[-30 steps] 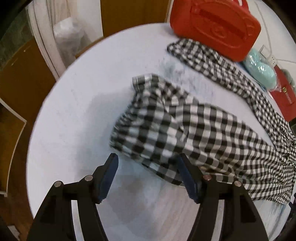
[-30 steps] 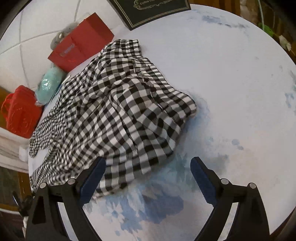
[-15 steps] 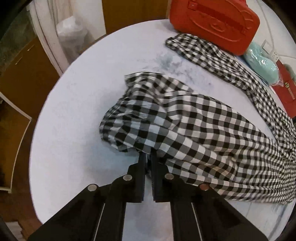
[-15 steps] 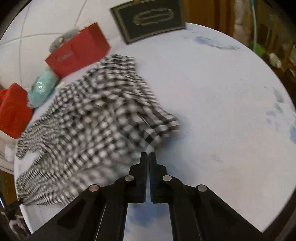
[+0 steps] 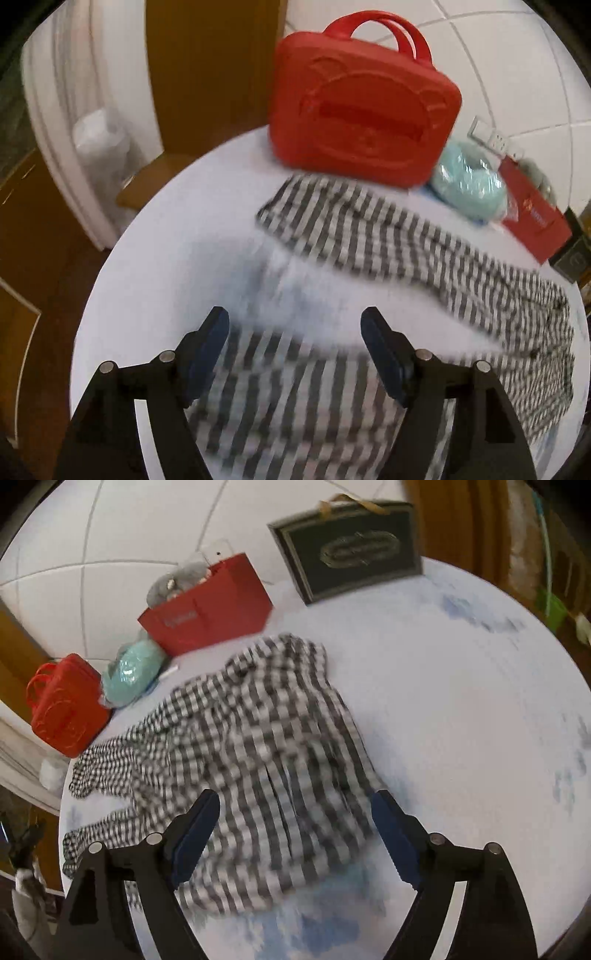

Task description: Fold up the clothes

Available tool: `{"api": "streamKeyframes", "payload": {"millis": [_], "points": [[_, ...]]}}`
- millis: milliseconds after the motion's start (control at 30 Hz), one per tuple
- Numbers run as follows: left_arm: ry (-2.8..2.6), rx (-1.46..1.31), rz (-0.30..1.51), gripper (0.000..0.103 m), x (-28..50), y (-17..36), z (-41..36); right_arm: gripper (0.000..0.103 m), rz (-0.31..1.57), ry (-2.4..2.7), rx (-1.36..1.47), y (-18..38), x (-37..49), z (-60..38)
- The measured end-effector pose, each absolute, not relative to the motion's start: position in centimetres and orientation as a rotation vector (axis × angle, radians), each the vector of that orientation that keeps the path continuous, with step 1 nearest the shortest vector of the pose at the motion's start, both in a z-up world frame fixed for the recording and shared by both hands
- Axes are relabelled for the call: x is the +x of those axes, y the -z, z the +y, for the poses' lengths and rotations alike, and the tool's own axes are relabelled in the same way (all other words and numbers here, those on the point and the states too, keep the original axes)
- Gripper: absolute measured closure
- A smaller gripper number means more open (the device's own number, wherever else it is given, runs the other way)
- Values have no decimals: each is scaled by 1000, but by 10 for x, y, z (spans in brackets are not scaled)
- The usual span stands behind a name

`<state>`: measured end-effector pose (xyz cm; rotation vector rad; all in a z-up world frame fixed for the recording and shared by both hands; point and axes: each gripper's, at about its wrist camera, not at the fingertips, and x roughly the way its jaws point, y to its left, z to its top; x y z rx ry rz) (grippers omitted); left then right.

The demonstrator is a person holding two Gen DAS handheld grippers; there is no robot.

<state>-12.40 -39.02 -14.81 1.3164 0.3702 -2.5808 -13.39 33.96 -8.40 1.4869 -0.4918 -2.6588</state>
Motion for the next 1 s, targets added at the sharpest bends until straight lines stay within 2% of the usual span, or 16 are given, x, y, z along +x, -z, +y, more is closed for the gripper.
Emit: {"api": "streamKeyframes", "payload": {"millis": [67, 267, 467, 700, 1000], "points": [[2586, 1315, 384, 28, -145, 147, -395, 6, -450, 2662, 1485, 80, -162, 334], [2560, 1344, 371, 28, -208, 165, -407, 0, -399, 2652, 1553, 90, -235, 334], [2519, 1373, 309, 28, -265, 195, -426, 0, -407, 2620, 1643, 117, -300, 345], [2505, 1432, 284, 28, -307, 229, -441, 0, -300, 2578, 1735, 139, -356, 342], [2546, 1493, 202, 26, -335, 250, -436, 0, -179, 2446, 1821, 168, -372, 318]]}}
